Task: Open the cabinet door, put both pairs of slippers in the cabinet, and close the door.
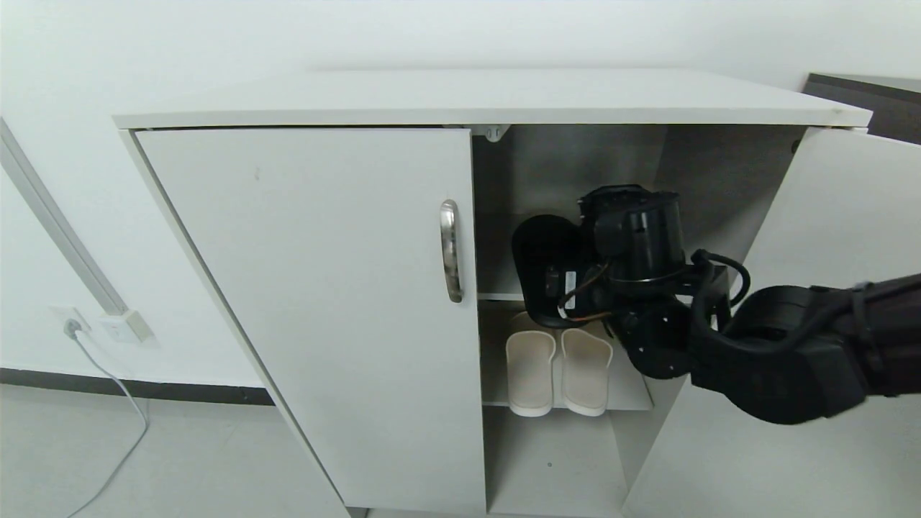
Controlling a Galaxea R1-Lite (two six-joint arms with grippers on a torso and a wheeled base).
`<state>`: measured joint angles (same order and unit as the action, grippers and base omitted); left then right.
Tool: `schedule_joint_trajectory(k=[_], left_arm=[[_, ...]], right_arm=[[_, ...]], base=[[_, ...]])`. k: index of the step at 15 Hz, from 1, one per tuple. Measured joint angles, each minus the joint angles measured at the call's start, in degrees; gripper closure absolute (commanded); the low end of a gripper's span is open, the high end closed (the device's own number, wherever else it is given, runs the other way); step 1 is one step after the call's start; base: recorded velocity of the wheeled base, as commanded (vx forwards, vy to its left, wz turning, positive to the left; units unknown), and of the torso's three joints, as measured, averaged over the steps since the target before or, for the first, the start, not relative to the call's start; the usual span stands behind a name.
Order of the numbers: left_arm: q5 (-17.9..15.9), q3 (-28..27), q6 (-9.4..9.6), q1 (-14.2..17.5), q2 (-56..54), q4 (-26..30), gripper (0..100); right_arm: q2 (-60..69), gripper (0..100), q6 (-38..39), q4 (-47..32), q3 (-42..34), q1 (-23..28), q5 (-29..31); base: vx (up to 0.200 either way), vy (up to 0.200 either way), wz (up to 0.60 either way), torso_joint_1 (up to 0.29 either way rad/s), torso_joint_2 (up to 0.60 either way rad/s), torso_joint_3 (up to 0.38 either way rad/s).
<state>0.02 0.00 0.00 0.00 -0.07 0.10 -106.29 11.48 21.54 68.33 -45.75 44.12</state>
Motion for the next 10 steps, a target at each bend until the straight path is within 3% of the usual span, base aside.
schedule_joint_trajectory(k=[3,6,7,10], left_arm=[[0.0,0.0,0.07,0.0,0.0,0.0,100],[0.0,0.0,0.02,0.0,0.0,0.0,100],[0.0,0.0,0.02,0.0,0.0,0.0,100],[0.0,0.0,0.10,0.0,0.0,0.0,100]], right_arm=[[7.1,0,4.5,0.7,-10.8,-3.9,-0.4],[12.0,0,5.2,1.9,-16.2,-7.5,-0.9],[12.7,100,5.2,1.9,-17.1,-8.3,-0.9],[13.8,100,5.3,1.9,-18.1,-9.9,-0.4]], base=[[0.000,0.000,0.00,0.000,0.00,0.000],[0.000,0.000,0.00,0.000,0.00,0.000],[0.000,0.000,0.00,0.000,0.00,0.000],[0.000,0.000,0.00,0.000,0.00,0.000]])
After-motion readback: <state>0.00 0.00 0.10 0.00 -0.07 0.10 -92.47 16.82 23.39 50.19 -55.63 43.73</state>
